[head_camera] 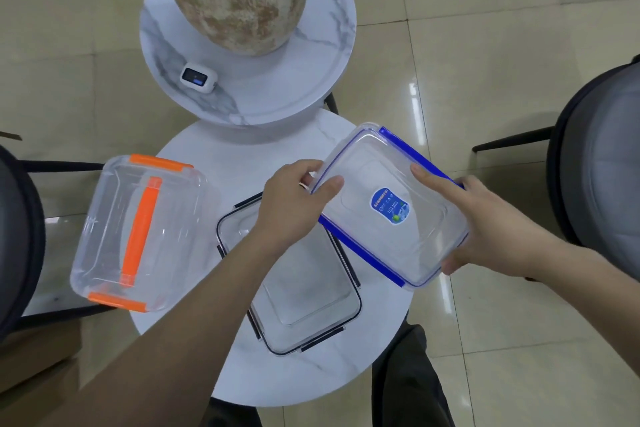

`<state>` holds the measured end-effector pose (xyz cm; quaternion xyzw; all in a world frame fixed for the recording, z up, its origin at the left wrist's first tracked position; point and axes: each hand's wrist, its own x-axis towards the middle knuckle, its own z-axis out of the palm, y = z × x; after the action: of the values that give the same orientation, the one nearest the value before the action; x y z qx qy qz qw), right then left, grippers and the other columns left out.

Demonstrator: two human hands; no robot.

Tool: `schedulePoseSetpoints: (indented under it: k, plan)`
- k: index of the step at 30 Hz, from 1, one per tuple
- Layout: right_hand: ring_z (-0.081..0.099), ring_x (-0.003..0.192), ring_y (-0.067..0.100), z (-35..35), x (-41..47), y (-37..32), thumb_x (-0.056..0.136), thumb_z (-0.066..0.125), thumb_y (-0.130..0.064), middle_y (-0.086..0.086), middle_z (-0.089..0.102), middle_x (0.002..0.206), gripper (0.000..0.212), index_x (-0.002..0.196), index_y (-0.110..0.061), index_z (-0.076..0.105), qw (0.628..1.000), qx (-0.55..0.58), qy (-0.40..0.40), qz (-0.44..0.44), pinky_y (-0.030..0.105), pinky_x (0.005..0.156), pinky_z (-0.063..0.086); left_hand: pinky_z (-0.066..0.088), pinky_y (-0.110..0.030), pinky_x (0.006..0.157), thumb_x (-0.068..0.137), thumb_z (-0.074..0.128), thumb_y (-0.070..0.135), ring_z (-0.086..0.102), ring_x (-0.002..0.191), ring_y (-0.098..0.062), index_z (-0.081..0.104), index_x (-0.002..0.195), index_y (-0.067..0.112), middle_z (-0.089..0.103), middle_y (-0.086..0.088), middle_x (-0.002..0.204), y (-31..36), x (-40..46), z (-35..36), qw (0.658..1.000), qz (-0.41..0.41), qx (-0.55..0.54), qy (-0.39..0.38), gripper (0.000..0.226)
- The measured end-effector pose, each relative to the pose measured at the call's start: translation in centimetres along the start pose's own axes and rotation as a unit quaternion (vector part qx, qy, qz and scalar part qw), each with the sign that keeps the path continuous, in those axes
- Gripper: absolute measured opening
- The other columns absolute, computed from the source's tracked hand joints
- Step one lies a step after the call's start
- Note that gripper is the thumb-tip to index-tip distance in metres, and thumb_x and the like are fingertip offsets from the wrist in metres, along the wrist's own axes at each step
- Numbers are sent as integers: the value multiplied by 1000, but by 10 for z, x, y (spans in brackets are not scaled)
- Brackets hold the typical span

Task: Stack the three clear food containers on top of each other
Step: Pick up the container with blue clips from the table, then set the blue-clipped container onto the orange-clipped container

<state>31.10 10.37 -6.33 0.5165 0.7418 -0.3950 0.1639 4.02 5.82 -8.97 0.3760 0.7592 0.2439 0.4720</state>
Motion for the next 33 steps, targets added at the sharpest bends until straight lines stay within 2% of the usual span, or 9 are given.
schedulePoseSetpoints:
  k: [4,8,13,15,17,21,25,29,33]
  plan:
    - [38,118,14,-1,0,0,61,92,-19,-11,29,128,134,145,-64,-1,1000,0,-17,-22,33,97,51,59,-34,82,91,73,38,70,105,-20,66,125,17,70,-3,121,-8,-4,-3,994,-61,-83,-30,40]
    - [47,121,6,-4,-1,3,81,78,-13,-12,43,135,95,146,-57,25,987,135,56,-61,30,99,48,59,-36,75,94,71,29,74,93,-23,65,121,10,76,-10,115,-14,-9,-5,985,-108,-129,-39,33]
    - [65,107,-4,11,-7,-12,89,67,-25,-21,65,123,62,142,-44,41,879,449,163,4,17,82,54,62,-41,79,99,65,20,75,77,-17,69,110,7,80,-6,95,-21,-24,-5,968,-132,-212,-35,17]
    - [69,111,16,28,-7,-19,84,68,-33,-8,72,118,51,133,-30,56,843,522,128,31,34,86,59,62,-44,83,99,65,20,74,83,-22,68,108,8,79,-9,98,-25,-31,-3,959,-153,-237,-26,15]
    - [67,111,31,41,-7,-26,79,69,-43,3,71,119,51,127,-30,59,821,555,124,61,50,91,57,62,-45,84,99,66,22,73,85,-23,67,107,10,79,-11,102,-31,-37,-2,952,-177,-250,-16,15]
    - [71,102,35,54,-6,-31,77,68,-55,2,74,106,54,124,-29,61,812,562,132,89,58,87,57,59,-37,80,93,71,31,72,90,-18,61,117,18,75,-4,112,-41,-50,-6,938,-213,-271,-35,29]
    - [73,98,33,57,-3,-36,74,72,-63,5,73,108,68,128,-25,58,821,554,103,96,61,83,57,62,-47,92,69,78,53,76,107,-27,64,127,33,76,-5,121,-46,-54,-6,912,-203,-353,-54,63]
    - [73,97,32,55,-2,-40,72,66,-57,4,73,107,64,128,-27,57,824,549,104,91,61,83,58,63,-47,87,65,77,54,77,101,-37,71,106,36,77,-14,114,-47,-54,-6,914,-190,-357,-27,45]
    - [73,99,30,55,-1,-45,73,65,-54,2,72,110,64,129,-26,56,825,549,96,88,59,84,58,63,-48,86,64,76,54,76,101,-38,70,102,37,78,-11,107,-51,-57,-6,914,-188,-359,-19,42]
